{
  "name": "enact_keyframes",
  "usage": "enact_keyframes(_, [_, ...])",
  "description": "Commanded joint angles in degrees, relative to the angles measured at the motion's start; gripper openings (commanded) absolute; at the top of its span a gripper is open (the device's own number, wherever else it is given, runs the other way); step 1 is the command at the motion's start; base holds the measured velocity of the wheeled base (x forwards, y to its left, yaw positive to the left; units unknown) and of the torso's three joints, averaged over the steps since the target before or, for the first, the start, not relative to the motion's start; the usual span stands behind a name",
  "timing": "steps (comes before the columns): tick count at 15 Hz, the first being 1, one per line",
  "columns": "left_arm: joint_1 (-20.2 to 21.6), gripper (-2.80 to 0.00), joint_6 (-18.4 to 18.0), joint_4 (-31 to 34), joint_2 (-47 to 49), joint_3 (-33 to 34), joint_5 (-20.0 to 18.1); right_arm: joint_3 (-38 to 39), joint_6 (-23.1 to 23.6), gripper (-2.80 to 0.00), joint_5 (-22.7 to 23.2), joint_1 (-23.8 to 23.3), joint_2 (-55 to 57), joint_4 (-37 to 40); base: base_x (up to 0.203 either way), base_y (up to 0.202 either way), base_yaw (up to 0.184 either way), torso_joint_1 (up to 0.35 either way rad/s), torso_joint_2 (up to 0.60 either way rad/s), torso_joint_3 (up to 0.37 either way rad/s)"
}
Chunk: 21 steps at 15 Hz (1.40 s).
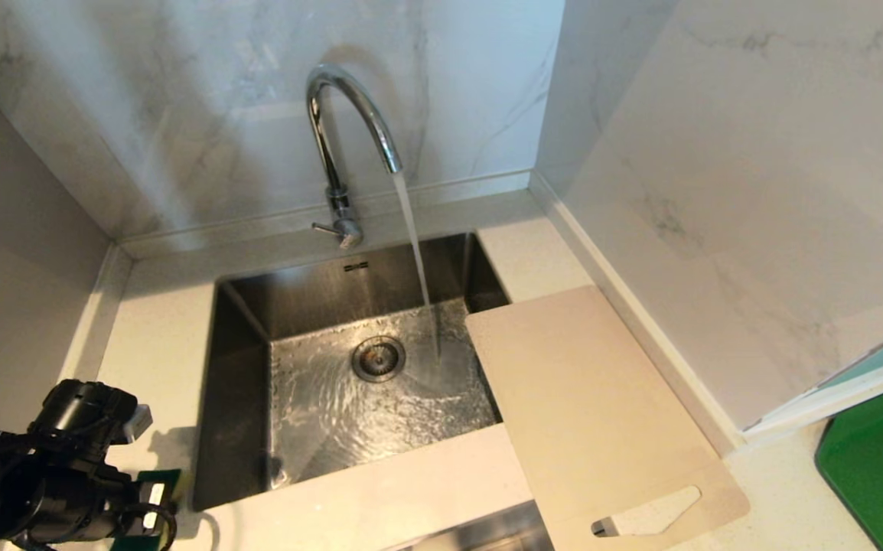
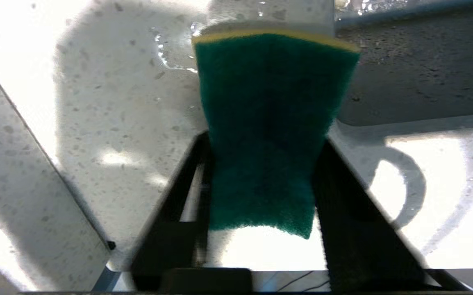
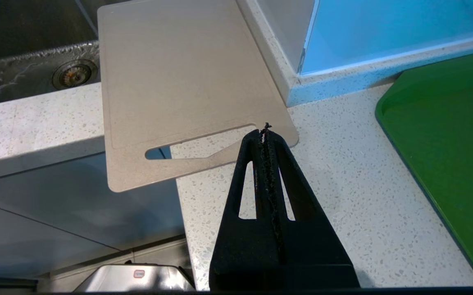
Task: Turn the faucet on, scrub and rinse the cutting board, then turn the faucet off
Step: Pick up the cleaning cloth, then pick up the cutting board
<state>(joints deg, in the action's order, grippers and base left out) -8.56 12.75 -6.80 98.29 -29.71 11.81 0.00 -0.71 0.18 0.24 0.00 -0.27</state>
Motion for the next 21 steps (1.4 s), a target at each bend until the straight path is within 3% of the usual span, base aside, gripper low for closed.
enact_keyframes(1, [0.22, -2.8, 0.09, -0.14, -0.15, -0.09, 0.05, 0.0, 0.0, -2.8, 0.0, 0.02, 0.0, -0.07, 0.0, 0.0, 0.0, 0.0, 0.0, 0.0])
enact_keyframes(6, [0.18, -2.8, 0.17, -0.13, -2.34, -0.66, -0.34, 0.0, 0.0, -2.8, 0.0, 0.02, 0.0, 0.0, 0.0, 0.0, 0.0, 0.0, 0.0, 0.0])
enact_keyframes(10, [0.1, -2.8, -0.05, 1.88, -10.69, -2.21, -1.37, 0.0, 0.0, -2.8, 0.0, 0.02, 0.0, -0.03, 0.0, 0.0, 0.0, 0.0, 0.0, 0.0])
enact_keyframes(13, [0.05, -2.8, 0.03, 10.29, -19.1, -5.42, -2.34, 0.0, 0.0, -2.8, 0.0, 0.02, 0.0, 0.0, 0.0, 0.0, 0.0, 0.0, 0.0, 0.0])
enact_keyframes(17, [0.04, -2.8, 0.4, 24.47, -32.74, -9.08, -6.51, 0.0, 0.0, -2.8, 0.0, 0.02, 0.0, 0.0, 0.0, 0.0, 0.0, 0.0, 0.0, 0.0])
enact_keyframes(21, [1.87, -2.8, 0.14, 26.54, -40.69, -6.93, -6.33, 0.0, 0.0, -2.8, 0.0, 0.02, 0.0, 0.0, 0.0, 0.0, 0.0, 0.0, 0.0, 0.0])
